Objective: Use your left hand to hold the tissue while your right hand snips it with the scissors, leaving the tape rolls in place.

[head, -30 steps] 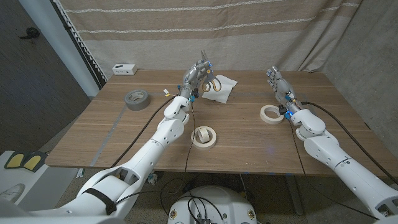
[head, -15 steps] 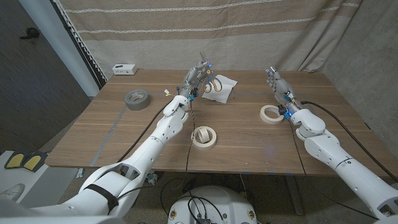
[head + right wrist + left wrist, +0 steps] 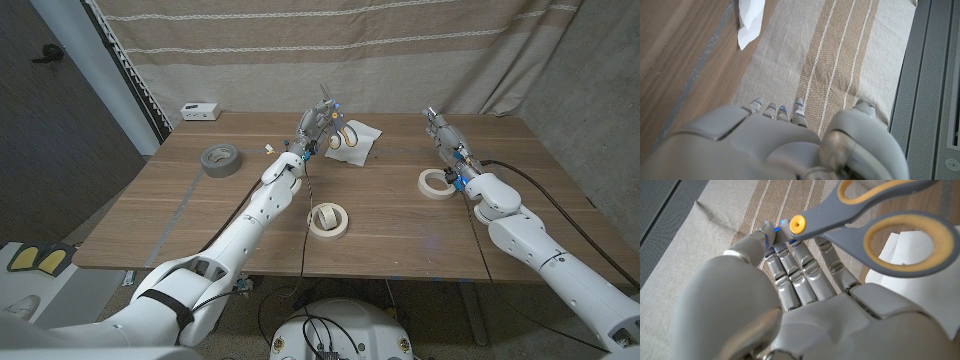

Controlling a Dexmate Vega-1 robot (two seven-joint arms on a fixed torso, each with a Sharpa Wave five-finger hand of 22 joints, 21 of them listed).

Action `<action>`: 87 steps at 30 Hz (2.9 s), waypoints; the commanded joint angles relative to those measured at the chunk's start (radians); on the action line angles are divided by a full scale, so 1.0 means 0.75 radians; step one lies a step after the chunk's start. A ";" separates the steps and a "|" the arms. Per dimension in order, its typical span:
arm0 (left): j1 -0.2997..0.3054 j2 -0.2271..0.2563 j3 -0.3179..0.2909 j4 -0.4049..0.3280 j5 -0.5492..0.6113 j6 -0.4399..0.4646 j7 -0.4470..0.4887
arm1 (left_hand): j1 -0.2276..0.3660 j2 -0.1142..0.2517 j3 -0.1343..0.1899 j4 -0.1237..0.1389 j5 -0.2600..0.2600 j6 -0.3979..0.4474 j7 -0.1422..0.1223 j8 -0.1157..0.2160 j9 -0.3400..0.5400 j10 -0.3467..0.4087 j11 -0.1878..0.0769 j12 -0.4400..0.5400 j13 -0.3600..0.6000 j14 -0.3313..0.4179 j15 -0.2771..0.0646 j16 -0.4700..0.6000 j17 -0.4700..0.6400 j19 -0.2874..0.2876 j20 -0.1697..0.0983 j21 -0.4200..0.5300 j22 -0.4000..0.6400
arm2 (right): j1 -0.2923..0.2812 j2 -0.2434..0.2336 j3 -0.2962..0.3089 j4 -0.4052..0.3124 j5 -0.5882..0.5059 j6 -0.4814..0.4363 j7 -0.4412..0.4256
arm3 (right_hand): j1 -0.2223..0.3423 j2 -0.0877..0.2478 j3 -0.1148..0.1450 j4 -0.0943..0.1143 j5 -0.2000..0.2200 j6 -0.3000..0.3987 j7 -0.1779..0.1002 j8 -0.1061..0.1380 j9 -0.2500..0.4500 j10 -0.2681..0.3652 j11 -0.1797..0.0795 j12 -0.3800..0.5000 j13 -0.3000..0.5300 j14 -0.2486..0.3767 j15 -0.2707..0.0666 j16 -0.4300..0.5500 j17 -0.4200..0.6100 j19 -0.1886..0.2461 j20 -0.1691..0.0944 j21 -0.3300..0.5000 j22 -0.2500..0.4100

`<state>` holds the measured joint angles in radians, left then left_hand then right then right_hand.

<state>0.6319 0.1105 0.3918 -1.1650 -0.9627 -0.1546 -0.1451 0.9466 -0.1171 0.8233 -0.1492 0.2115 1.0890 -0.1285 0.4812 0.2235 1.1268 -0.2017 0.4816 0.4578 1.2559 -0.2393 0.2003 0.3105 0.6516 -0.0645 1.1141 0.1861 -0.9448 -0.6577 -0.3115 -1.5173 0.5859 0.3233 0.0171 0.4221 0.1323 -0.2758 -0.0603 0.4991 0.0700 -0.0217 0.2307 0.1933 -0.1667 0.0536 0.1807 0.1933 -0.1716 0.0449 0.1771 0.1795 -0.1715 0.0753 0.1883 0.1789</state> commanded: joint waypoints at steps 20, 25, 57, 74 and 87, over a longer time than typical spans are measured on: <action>-0.055 -0.062 -0.110 0.132 -0.191 0.111 -0.127 | -0.007 0.009 0.027 0.013 0.002 0.011 -0.007 -0.003 0.002 0.013 -0.007 0.007 0.002 -0.006 0.003 0.005 0.001 -0.006 -0.138 0.006 -0.001 | -0.039 -0.036 -0.025 -0.129 -0.194 -0.047 -0.160 | 0.108 0.034 0.055 -0.041 0.006 0.093 -0.084 0.038 0.014 -0.163 -0.011 0.024 0.005 -0.160 -0.002 0.006 0.007 -0.066 0.023 0.005 0.007; -0.069 -0.074 -0.122 0.161 -0.212 0.132 -0.154 | -0.008 0.008 0.027 0.013 0.002 0.009 -0.009 -0.006 0.000 0.014 -0.007 0.008 0.002 -0.004 0.003 0.007 0.001 -0.010 -0.138 0.005 -0.001 | -0.047 -0.016 -0.026 -0.135 -0.221 -0.028 -0.197 | 0.133 0.036 0.066 -0.051 0.010 0.105 -0.074 0.042 0.015 -0.132 -0.018 0.041 0.005 -0.146 -0.014 0.014 0.007 -0.060 0.021 0.010 0.007; -0.100 -0.163 -0.187 0.229 -0.305 0.203 -0.101 | -0.013 0.007 0.027 0.014 0.001 0.016 -0.012 -0.011 -0.003 0.014 -0.006 0.008 -0.002 -0.007 0.003 0.009 0.000 -0.015 -0.137 0.007 0.000 | -0.104 0.022 -0.036 -0.260 -0.421 -0.045 -0.380 | 0.238 0.043 0.114 -0.086 0.031 0.265 -0.065 0.092 0.018 -0.020 -0.066 0.084 0.002 -0.052 -0.058 0.033 0.005 0.017 0.014 0.032 0.005; -0.102 -0.184 -0.207 0.247 -0.293 0.153 -0.091 | -0.010 0.009 0.030 0.013 0.002 0.021 -0.010 -0.012 -0.002 0.015 -0.007 0.008 -0.003 -0.007 0.003 0.010 0.000 -0.017 -0.138 0.009 0.000 | -0.116 0.039 -0.058 -0.287 -0.567 -0.026 -0.452 | 0.315 0.054 0.155 -0.108 0.046 0.313 -0.085 0.102 0.019 -0.008 -0.097 0.083 0.001 -0.062 -0.070 0.021 0.004 -0.005 0.023 0.019 0.004; -0.120 -0.191 -0.221 0.283 -0.308 0.166 -0.107 | -0.014 0.008 0.031 0.015 0.002 0.013 -0.018 -0.017 0.000 0.013 -0.006 0.008 -0.004 -0.009 0.003 0.010 -0.001 -0.020 -0.135 0.007 -0.001 | -0.124 0.076 -0.077 -0.308 -0.631 -0.041 -0.492 | 0.379 0.051 0.184 -0.123 0.060 0.385 -0.103 0.124 0.019 0.019 -0.114 0.088 0.000 -0.041 -0.089 0.023 0.003 0.002 0.024 0.019 0.004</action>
<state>0.5527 -0.0268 0.2342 -0.9739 -1.1873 -0.0349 -0.2141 0.9414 -0.1217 0.8292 -0.1490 0.2113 1.0952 -0.1338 0.4655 0.2206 1.1267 -0.2049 0.4823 0.4523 1.2522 -0.2355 0.2001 0.3105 0.6443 -0.0609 1.1141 0.1864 -1.0305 -0.6234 -0.3595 -1.7365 0.1555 0.2949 -0.3217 0.6922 0.1703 -0.1457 -0.1503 0.5373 0.3431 -0.1020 0.3163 0.2023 -0.1555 -0.0290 0.2371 0.1906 -0.1739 -0.0116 0.1913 0.1815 -0.1680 0.0932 0.2035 0.1789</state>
